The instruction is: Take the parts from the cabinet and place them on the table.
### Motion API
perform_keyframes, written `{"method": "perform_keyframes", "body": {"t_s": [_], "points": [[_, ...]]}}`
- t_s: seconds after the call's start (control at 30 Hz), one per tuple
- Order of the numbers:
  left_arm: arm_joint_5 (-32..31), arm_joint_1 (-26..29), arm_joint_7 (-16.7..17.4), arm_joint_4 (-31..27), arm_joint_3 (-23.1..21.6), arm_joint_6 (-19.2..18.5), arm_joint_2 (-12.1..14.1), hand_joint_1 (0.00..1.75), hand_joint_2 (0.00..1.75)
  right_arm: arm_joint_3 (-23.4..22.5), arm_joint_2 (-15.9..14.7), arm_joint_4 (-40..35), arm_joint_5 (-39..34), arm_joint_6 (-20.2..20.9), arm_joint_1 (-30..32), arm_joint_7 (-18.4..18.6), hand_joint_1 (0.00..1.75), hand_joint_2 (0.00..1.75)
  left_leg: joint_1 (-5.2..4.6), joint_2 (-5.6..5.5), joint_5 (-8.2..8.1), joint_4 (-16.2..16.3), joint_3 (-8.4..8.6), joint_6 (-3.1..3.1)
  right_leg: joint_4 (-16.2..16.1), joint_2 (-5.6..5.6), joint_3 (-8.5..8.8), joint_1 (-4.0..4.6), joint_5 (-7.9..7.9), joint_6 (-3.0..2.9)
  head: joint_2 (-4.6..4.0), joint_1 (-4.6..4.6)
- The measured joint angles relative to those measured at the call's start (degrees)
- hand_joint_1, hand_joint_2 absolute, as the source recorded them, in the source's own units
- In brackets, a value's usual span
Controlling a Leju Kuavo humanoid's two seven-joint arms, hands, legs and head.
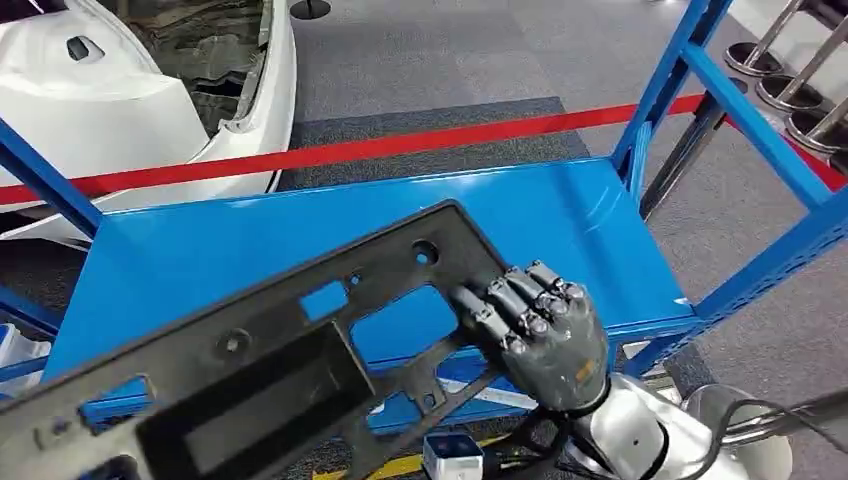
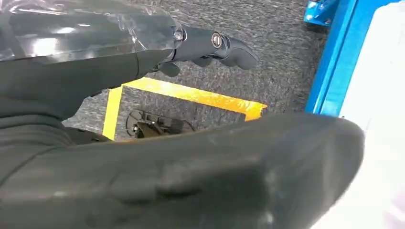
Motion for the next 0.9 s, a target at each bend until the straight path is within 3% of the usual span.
{"method": "perform_keyframes", "body": {"t_s": [0.1, 0.33, 0.53, 0.9], "points": [[-0.2, 0.1, -0.7, 0.0, 0.0, -0.5, 0.0, 0.00, 0.00, -2.2, 3.6, -2.2, 0.0, -0.4, 2.3, -5.3, 1.75, 1.75, 0.02, 0.00, 0.00, 0.0, 0.00, 0.00, 0.0, 0.00, 0.01, 0.00, -0.04, -0.04, 0.00, -0.04], [-1.5, 0.0, -0.6, 0.1, 0.1, -1.5, 0.0, 0.00, 0.00, -6.2, 9.8, -6.3, 0.0, -0.4, 5.1, -10.9, 1.75, 1.75, 0.02, 0.02, 0.00, 0.0, 0.04, 0.00, 0.0, 0.02, 0.01, 0.01, -0.03, -0.04, 0.00, -0.02], [-2.6, -0.2, 0.3, 0.5, 0.1, -2.2, 0.0, 0.00, 0.00, -7.8, 11.7, -8.4, 0.0, -0.4, 6.3, -10.7, 1.75, 1.75, 0.01, 0.04, 0.00, 0.0, 0.04, 0.00, 0.0, 0.03, 0.01, -0.01, -0.03, -0.04, 0.00, -0.02], [-3.8, -0.7, 1.1, 0.6, 0.1, -2.3, 0.0, 0.00, 0.00, -9.7, 12.3, -9.7, 0.0, 0.5, 6.7, -7.8, 1.75, 1.75, 0.00, 0.04, 0.00, 0.0, 0.04, 0.00, 0.0, 0.04, 0.02, -0.01, -0.03, -0.04, 0.00, -0.02]]}}
